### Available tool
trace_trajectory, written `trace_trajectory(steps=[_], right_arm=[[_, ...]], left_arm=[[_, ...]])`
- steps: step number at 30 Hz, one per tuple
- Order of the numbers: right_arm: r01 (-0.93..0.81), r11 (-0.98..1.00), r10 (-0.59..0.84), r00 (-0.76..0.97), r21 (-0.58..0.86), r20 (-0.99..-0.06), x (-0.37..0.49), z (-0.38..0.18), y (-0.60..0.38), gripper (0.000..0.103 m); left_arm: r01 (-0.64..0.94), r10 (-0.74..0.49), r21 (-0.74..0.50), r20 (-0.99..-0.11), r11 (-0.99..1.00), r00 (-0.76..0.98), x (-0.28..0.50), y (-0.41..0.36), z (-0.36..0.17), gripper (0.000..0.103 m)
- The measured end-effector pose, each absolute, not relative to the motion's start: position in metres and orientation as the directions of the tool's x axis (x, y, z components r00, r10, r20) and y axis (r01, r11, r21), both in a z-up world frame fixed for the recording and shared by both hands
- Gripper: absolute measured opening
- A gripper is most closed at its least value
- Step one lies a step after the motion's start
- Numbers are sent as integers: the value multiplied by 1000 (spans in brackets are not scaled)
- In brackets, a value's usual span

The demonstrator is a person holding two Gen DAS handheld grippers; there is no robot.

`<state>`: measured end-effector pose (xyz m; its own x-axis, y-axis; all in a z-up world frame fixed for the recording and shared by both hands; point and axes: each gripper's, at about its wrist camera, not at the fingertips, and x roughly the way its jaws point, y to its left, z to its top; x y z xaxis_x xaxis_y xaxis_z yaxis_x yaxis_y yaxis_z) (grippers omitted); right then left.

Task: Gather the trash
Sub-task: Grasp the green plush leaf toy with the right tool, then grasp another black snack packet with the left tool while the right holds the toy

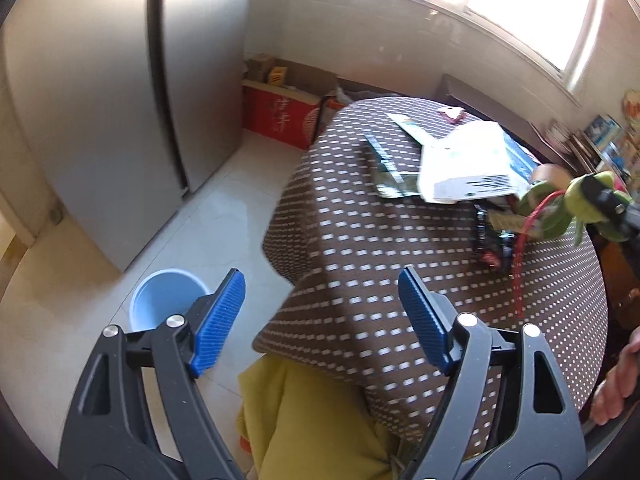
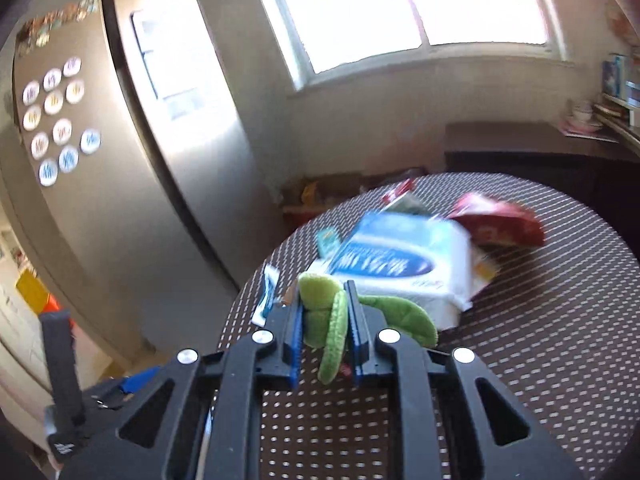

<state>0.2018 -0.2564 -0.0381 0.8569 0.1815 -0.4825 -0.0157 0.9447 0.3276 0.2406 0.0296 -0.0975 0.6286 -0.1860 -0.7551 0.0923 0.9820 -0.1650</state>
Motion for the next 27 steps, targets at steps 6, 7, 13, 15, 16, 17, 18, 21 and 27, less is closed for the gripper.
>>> trace_trajectory(steps=[6, 7, 13, 15, 16, 17, 18, 21, 27], right_arm=[[30, 937, 127, 899, 347, -420, 175, -16, -289, 18], [47, 938, 106, 904, 343, -414, 171, -13, -294, 18], [123, 925, 42, 907, 359, -419, 154, -14, -329, 19], [153, 916, 25, 901, 370, -433, 150, -18, -341, 19], [161, 912, 23, 898, 376, -440, 148, -20, -347, 19], [169, 909, 21, 895, 382, -446, 148, -23, -352, 19], [179, 905, 17, 891, 386, -453, 147, -25, -356, 19], [213, 898, -2, 877, 385, -480, 144, -32, -368, 19], [243, 888, -8, 856, 389, -517, 143, -45, -381, 19]], left_arm=[[166, -245, -180, -746, 969, 620, 247, 2, -93, 82], [181, -258, -185, -746, 966, 614, 249, -4, -93, 83], [288, -341, -208, -751, 935, 566, 254, -45, -97, 88], [325, -363, -208, -754, 923, 548, 256, -61, -99, 88], [349, -374, -206, -758, 914, 535, 258, -71, -101, 88], [363, -378, -200, -763, 910, 524, 259, -79, -104, 88], [376, -379, -195, -770, 906, 514, 261, -87, -107, 88], [389, -364, -170, -784, 905, 504, 271, -108, -117, 88], [416, -310, -79, -794, 906, 523, 289, -138, -130, 86]])
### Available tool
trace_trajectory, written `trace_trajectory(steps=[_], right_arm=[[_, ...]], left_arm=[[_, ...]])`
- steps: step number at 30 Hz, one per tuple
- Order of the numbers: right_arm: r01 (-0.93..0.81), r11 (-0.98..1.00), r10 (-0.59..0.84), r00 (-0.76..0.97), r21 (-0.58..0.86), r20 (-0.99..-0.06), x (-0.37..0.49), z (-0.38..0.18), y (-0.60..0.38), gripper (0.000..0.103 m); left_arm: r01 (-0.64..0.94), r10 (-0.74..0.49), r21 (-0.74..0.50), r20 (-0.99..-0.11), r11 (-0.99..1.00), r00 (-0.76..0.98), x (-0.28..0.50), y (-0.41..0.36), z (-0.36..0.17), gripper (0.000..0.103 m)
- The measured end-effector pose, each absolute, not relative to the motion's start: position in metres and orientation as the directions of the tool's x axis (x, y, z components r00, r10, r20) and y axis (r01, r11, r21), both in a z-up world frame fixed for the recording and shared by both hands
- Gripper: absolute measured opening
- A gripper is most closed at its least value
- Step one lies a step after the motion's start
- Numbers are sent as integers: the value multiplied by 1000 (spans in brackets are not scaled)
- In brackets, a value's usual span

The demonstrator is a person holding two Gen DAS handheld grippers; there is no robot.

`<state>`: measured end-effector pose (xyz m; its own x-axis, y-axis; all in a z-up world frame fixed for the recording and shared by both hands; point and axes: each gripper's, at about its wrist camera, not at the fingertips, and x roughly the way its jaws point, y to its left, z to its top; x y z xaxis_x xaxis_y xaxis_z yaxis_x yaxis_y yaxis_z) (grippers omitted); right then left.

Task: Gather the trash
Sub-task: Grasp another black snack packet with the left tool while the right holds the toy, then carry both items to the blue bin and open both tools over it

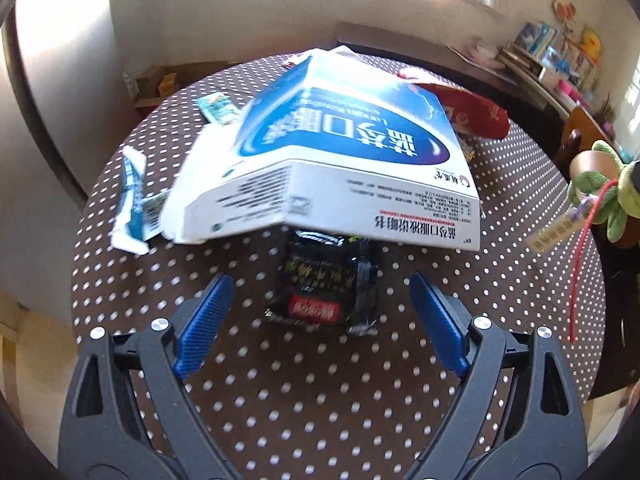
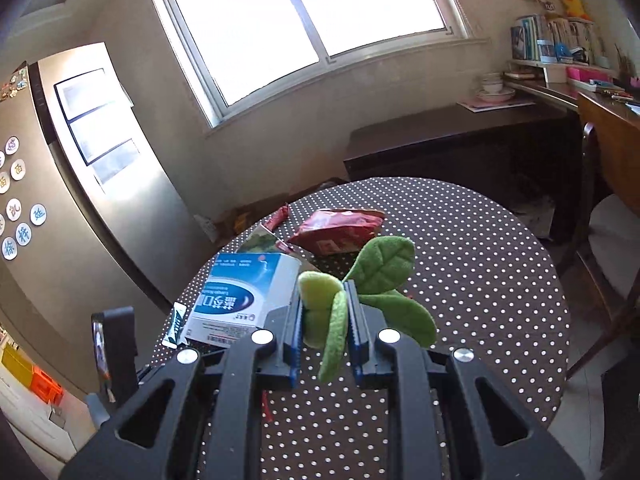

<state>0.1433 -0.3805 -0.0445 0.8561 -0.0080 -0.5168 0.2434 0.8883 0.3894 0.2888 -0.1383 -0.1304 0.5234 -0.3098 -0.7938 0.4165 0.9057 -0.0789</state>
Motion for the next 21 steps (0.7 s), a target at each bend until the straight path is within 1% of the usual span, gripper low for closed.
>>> trace_trajectory(steps=[1, 2, 3, 4, 5, 11, 21], right_arm=[[246, 888, -8, 854, 390, -521, 143, -46, -381, 19], [247, 886, -6, 852, 391, -524, 144, -47, -381, 19], [247, 885, -3, 851, 394, -526, 145, -48, -381, 19], [246, 885, 0, 850, 396, -528, 145, -50, -381, 19], [247, 884, 1, 848, 397, -529, 145, -50, -381, 19], [222, 888, 27, 848, 402, -529, 148, -52, -375, 19], [112, 918, 103, 859, 380, -502, 158, -42, -334, 19]], left_arm=[[413, -292, -53, -789, 909, 541, 289, -141, -131, 77], [410, -259, -8, -787, 912, 560, 289, -145, -132, 65], [424, -252, 18, -781, 906, 571, 287, -148, -131, 55], [448, -285, -8, -782, 894, 555, 286, -147, -129, 41], [443, -285, -16, -787, 896, 548, 286, -145, -128, 33], [434, -327, -88, -792, 897, 515, 278, -118, -126, 27], [377, -310, -105, -784, 920, 538, 245, -66, -123, 23]])
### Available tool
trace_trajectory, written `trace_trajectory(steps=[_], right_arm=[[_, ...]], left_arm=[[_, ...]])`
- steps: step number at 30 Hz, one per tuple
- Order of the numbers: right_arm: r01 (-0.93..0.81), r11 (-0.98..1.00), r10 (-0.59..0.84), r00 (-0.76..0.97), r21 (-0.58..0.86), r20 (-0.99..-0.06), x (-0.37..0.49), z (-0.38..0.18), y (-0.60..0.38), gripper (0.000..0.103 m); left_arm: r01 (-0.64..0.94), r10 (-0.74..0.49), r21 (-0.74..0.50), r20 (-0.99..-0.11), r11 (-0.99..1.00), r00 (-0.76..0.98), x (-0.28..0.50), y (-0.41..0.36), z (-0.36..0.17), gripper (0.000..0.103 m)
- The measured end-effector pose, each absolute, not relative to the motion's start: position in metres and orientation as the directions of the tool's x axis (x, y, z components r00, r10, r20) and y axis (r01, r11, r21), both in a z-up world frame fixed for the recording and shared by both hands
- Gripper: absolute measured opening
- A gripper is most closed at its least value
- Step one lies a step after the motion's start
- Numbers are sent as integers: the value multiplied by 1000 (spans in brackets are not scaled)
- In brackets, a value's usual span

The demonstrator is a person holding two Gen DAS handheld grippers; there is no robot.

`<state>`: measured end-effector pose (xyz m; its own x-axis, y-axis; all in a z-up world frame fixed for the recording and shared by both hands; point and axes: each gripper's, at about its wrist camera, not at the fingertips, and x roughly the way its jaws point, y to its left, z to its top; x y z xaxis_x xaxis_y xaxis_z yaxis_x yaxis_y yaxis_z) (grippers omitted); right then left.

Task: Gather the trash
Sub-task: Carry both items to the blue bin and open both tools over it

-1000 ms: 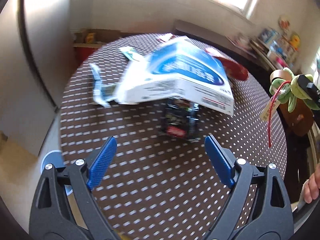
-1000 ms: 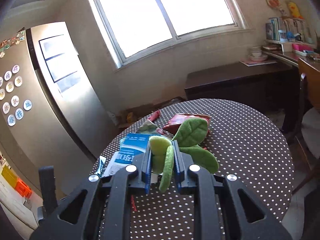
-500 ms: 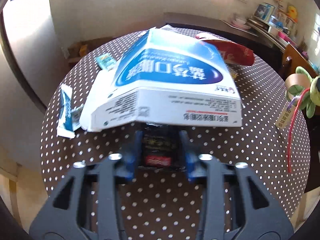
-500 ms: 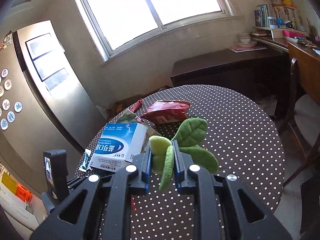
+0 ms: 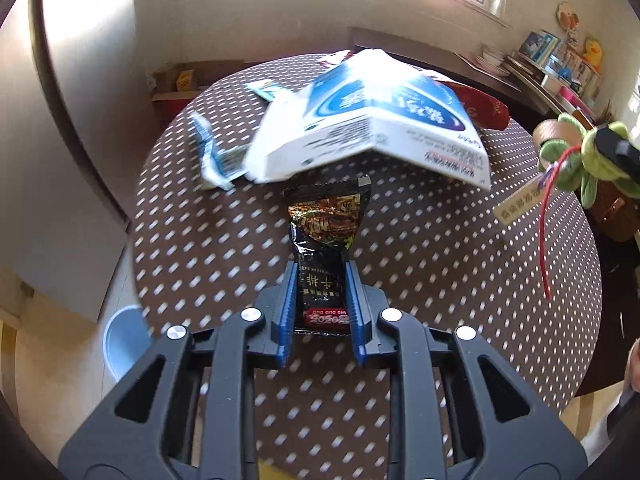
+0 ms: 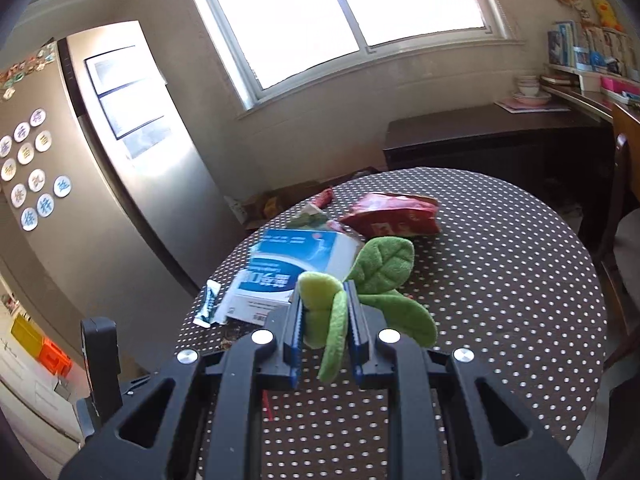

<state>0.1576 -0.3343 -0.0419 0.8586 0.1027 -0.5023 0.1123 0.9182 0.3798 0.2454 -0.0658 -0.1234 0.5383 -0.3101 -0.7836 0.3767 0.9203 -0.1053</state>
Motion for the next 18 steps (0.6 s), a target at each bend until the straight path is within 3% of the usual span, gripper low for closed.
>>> trace_trajectory(steps=[11, 18], right_arm=[[-25, 935, 190, 879, 355, -437, 168, -14, -275, 19], [-166, 932, 298, 857, 322, -421, 183, -1, -223, 19]], left_arm=[[287, -282, -127, -749, 949, 599, 223, -6, -111, 20], [174, -188, -93, -714, 980, 675, 209, 44, -96, 20]])
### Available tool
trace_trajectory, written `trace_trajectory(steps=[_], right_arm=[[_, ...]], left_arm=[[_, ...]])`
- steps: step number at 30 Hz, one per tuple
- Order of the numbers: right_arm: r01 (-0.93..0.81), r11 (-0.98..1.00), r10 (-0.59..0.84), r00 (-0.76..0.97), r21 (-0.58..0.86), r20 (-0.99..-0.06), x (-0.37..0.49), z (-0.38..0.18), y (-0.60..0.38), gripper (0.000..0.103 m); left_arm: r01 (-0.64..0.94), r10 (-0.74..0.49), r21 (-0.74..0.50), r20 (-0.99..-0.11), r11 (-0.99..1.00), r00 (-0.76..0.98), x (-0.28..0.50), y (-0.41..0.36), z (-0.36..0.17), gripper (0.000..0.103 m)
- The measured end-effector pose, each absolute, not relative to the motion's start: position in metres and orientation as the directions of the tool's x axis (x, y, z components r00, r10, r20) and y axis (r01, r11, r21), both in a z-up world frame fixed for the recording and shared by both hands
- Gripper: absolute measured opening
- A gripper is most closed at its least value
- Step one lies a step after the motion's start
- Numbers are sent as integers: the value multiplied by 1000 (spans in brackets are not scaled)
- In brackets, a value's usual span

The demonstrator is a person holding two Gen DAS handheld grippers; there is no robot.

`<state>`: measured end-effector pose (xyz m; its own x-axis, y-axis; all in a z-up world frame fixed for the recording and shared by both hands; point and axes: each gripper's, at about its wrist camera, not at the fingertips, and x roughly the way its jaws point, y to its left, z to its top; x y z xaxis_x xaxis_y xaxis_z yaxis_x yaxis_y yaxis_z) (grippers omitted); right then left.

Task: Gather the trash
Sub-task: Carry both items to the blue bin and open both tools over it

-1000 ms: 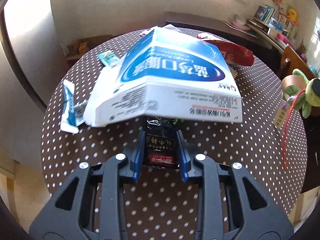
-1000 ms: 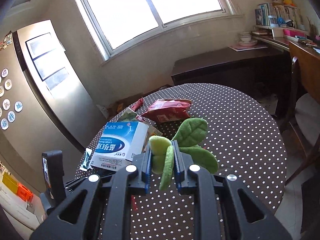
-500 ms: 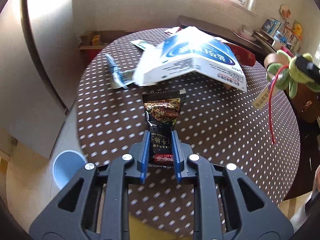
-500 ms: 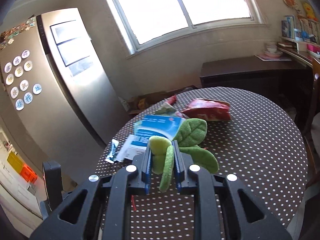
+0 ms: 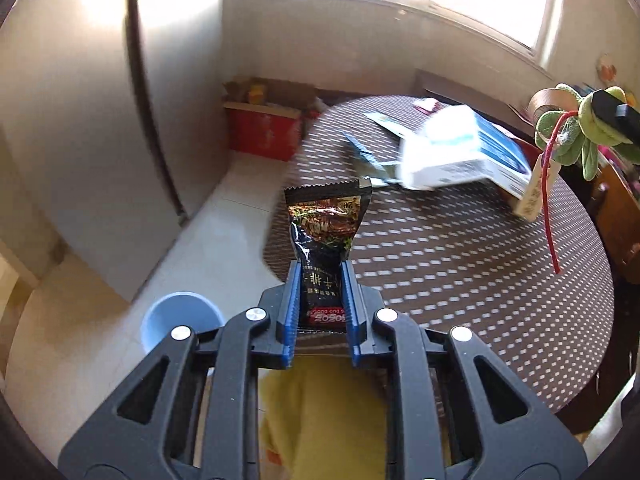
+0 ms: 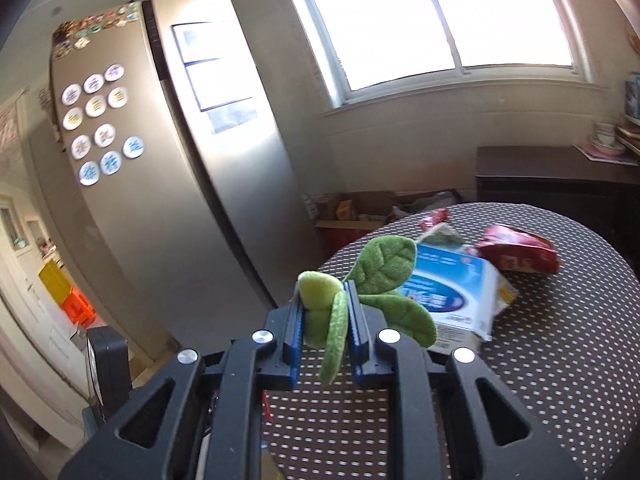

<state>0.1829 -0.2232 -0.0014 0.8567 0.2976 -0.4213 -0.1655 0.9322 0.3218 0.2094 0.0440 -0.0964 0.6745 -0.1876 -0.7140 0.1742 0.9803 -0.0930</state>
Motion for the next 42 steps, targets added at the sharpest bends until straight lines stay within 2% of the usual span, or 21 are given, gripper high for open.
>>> trace_trajectory(steps=[10, 17, 24, 25, 27, 28, 42], right_arm=[[-374, 878, 474, 763, 298, -440, 212, -4, -124, 19], [-470, 828, 560, 662, 306, -498, 236, -24, -53, 19], [-503, 807, 580, 582, 308, -569, 257, -54, -2, 19], [-505, 807, 579, 573, 307, -580, 261, -58, 5, 19], [-501, 810, 572, 563, 304, -597, 266, -67, 14, 19], [-496, 812, 568, 553, 307, -609, 271, -71, 18, 19], [-493, 820, 525, 446, 291, -725, 308, -125, 84, 19]], left_arm=[[-70, -5, -78, -705, 994, 710, 195, 145, -90, 20], [-187, 69, -83, -726, 979, 684, 192, 197, -100, 20], [-251, 100, -86, -760, 964, 642, 201, 230, -122, 20], [-254, 97, -90, -764, 963, 638, 205, 234, -125, 23], [-273, 80, -120, -778, 955, 623, 213, 243, -135, 37], [-290, 88, -123, -780, 949, 620, 217, 247, -139, 54], [-442, 177, -103, -818, 891, 548, 206, 304, -167, 55]])
